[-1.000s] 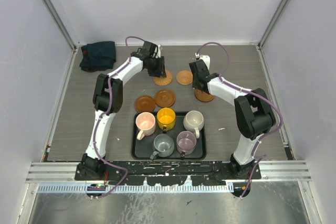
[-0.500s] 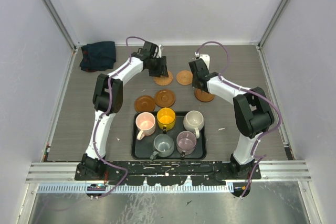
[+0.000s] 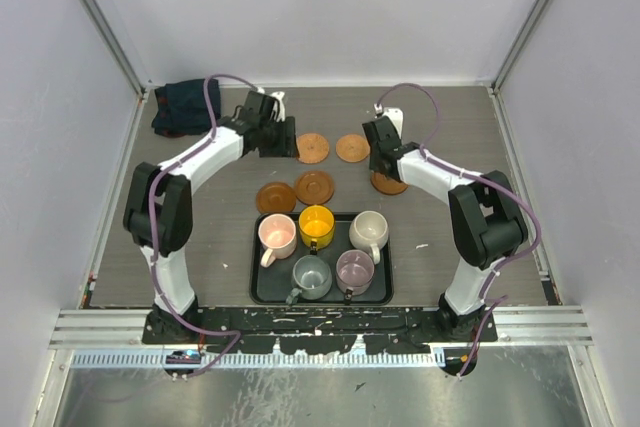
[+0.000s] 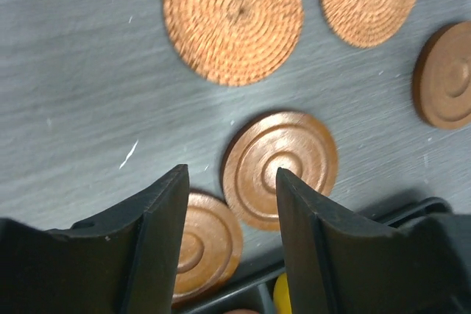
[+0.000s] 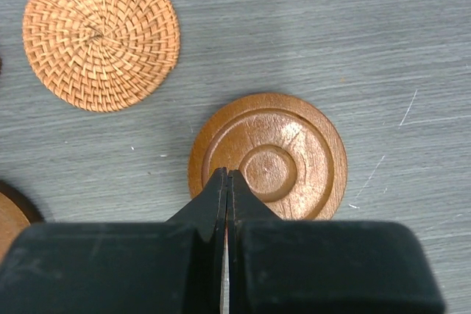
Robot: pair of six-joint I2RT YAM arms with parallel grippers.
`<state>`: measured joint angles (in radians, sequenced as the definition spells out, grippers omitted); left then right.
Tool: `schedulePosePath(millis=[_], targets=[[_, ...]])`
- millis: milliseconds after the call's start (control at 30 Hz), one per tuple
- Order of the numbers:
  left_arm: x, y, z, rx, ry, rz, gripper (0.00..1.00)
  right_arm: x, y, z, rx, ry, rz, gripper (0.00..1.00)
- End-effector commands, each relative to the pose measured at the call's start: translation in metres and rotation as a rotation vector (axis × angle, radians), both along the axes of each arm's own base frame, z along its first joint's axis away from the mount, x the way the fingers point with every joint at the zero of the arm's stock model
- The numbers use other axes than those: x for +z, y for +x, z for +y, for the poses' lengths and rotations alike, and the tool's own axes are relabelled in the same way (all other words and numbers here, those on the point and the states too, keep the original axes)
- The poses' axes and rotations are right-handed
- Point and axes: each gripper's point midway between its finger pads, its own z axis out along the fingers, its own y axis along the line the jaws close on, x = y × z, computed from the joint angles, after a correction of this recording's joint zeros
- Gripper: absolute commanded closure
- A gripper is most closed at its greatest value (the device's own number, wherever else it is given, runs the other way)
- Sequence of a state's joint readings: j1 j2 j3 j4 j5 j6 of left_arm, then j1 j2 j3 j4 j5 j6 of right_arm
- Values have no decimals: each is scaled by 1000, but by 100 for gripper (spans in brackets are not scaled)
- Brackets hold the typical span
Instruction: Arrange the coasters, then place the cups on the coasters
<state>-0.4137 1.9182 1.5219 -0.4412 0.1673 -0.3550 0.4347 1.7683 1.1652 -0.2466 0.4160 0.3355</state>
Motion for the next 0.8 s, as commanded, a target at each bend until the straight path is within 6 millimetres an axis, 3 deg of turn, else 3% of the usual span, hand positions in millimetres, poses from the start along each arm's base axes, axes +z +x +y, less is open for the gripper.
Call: schedulePosePath(millis=[0, 167, 333, 600, 767], targets=[[-18, -15, 21, 58, 41, 9, 50, 22, 0, -3, -7, 27, -62, 99], [-46, -42, 33, 69, 73, 83, 57, 6, -6, -3, -12, 31, -31, 99], [-68, -57, 39, 70, 95, 141, 70, -6, -3, -7, -27, 50, -1, 99], [-99, -72, 54, 95, 180, 225, 70, -24, 4, -25, -65, 89, 52, 99], [-107, -82, 74, 129, 270, 258, 70, -43, 5, -34, -85, 93, 117, 99]])
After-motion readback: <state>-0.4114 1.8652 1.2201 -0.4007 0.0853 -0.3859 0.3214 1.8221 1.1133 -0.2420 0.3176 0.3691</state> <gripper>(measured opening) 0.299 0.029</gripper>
